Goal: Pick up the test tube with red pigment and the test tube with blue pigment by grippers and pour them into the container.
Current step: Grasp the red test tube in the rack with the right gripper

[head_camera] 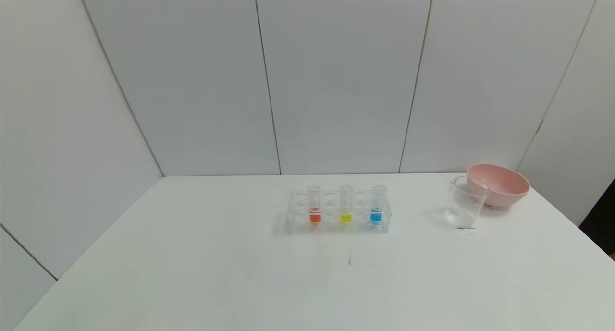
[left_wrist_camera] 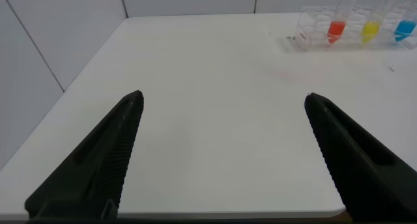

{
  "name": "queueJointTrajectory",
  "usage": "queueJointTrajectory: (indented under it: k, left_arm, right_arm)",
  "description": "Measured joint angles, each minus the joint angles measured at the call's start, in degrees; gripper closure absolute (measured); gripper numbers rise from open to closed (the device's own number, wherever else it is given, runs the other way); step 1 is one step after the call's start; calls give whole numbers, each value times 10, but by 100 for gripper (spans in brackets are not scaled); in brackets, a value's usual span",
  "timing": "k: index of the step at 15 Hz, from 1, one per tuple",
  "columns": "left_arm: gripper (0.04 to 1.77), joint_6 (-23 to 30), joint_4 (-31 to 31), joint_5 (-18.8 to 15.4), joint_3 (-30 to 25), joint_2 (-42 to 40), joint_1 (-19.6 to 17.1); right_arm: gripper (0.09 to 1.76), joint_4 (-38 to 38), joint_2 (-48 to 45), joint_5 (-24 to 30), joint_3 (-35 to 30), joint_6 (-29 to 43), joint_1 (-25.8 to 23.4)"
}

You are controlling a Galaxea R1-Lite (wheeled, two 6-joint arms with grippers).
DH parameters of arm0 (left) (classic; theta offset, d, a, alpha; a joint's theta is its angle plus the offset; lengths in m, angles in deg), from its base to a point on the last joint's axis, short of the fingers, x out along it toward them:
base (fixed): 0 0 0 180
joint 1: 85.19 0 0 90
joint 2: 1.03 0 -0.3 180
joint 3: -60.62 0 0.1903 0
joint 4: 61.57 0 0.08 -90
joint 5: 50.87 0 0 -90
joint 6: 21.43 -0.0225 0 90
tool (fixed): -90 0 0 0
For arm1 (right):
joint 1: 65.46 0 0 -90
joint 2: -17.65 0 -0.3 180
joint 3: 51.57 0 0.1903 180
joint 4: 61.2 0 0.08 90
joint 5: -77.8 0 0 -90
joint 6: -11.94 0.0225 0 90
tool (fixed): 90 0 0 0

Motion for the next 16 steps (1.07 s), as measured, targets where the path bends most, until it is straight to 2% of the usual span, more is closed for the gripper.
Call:
queueJointTrajectory:
  k: [5, 9, 13, 16]
  left_arm:
    - [5, 0, 0, 0, 0, 0, 0]
    - [5, 0, 0, 0, 0, 0, 0]
    - [5, 0, 0, 0, 0, 0, 0]
    - [5, 0, 0, 0, 0, 0, 0]
  right_arm:
    - [14, -3, 16, 23, 63, -5, 1]
    - [14, -41, 119, 25, 120, -3, -3]
    - [14, -182, 301, 25, 130, 0, -17]
    - [14, -333, 487, 11, 118, 19, 18]
